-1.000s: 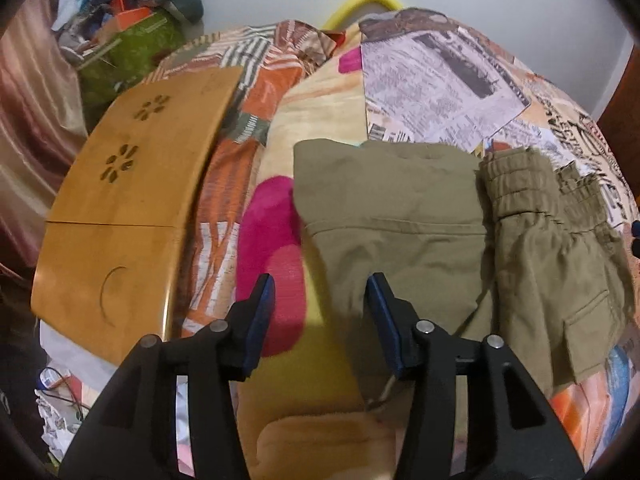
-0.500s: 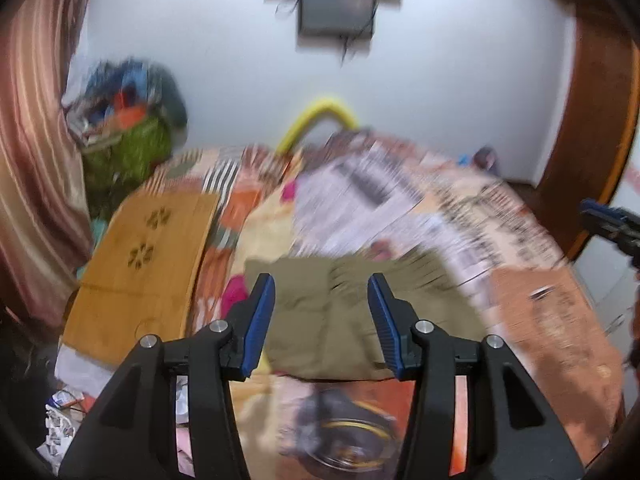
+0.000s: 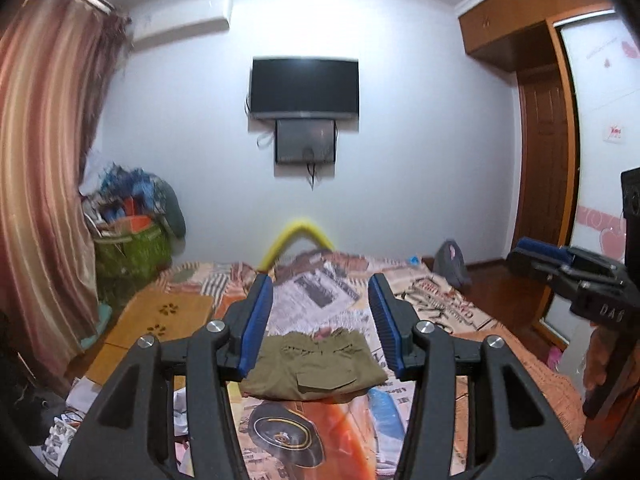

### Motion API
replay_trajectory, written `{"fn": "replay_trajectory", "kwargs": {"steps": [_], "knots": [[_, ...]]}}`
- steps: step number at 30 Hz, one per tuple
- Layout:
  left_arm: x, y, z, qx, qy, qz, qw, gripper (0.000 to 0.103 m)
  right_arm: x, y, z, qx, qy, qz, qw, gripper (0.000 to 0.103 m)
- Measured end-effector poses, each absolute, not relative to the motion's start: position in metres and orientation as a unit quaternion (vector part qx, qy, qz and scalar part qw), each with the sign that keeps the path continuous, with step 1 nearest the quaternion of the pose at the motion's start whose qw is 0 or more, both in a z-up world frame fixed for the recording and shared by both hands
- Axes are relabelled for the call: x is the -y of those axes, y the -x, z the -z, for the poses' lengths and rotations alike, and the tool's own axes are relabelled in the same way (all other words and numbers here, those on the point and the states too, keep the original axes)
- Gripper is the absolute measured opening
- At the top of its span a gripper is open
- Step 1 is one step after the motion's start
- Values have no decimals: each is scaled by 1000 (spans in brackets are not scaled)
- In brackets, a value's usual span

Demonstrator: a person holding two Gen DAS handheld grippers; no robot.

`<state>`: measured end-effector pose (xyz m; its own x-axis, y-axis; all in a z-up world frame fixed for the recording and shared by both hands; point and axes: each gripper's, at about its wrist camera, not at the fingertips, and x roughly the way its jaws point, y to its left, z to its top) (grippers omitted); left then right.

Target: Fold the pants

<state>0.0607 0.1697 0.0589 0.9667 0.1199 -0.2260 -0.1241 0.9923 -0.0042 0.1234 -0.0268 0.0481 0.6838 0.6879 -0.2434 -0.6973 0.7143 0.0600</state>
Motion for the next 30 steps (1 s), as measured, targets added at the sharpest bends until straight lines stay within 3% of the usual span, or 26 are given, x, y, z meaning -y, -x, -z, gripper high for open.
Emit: {"fn": "replay_trajectory", "kwargs": {"steps": [2, 6, 8, 10, 17, 30], "knots": [[-161, -37, -59, -93, 12, -68, 993, 66, 32, -112, -46, -126, 9, -385, 914, 44], [-144, 1, -56, -71, 11, -80, 994, 73, 42, -88, -41, -110, -9, -375, 921, 62], [-140, 14, -54, -68, 15, -79, 994, 87, 46, -76, -39, -102, -12, -363, 926, 67], [-138, 28, -52, -64, 25, -79, 995, 94, 49, -65, -38, -94, -15, -357, 929, 73], [-134, 53, -49, -60, 35, -90, 993, 103, 55, -44, -37, -69, -22, -328, 942, 102], [-125, 53, -30, -70, 20, -107, 992, 103, 64, -40, -19, -97, -40, -316, 943, 103]]}}
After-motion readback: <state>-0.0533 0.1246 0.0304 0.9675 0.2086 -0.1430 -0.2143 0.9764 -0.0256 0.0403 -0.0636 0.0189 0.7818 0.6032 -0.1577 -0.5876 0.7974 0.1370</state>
